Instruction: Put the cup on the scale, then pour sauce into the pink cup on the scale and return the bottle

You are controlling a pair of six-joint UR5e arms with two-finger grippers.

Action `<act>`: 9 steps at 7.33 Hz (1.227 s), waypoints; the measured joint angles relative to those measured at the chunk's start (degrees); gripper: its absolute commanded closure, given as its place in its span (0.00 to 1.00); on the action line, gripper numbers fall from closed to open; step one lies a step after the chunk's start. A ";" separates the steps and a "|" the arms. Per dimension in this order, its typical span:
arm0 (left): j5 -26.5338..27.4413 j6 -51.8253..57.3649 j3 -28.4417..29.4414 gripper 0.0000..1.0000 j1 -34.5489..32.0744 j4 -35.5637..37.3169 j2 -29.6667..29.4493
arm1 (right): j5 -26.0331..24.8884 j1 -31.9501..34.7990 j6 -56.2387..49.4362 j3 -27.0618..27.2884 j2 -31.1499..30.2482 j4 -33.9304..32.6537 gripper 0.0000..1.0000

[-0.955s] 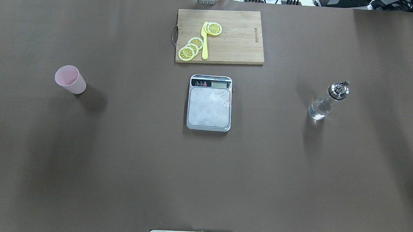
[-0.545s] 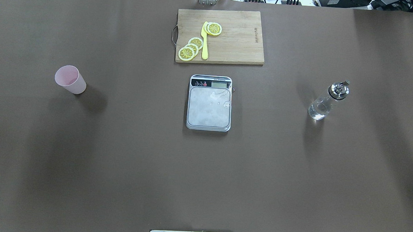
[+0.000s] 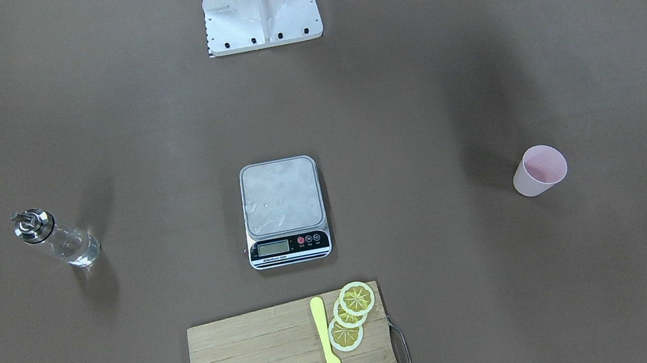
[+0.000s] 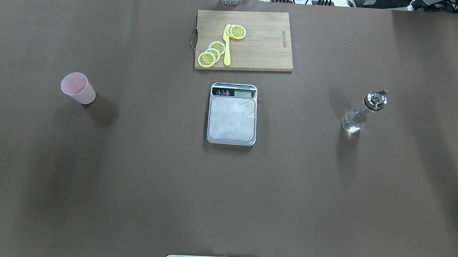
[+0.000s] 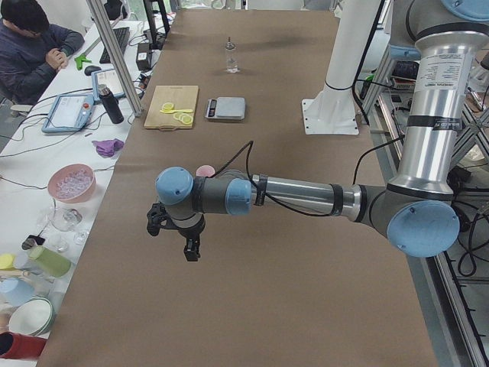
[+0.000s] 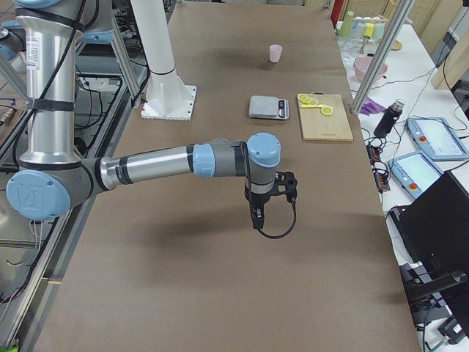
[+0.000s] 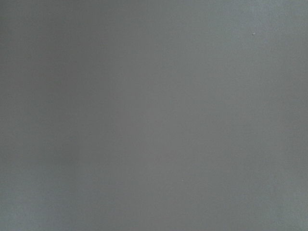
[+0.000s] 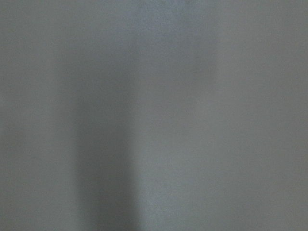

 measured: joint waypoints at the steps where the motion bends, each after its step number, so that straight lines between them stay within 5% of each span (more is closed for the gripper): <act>1: -0.03 0.08 1.09 0.01 0.07 -1.29 -0.01 | -0.06 0.00 0.00 0.09 0.06 0.00 0.00; 4: -1.37 -0.04 9.26 0.01 1.26 -12.73 -0.17 | 0.09 0.00 0.02 0.71 0.17 0.00 0.00; 9: -1.49 -6.73 7.44 0.01 1.50 -14.78 -5.35 | -0.14 -0.03 0.25 2.12 1.55 1.40 0.00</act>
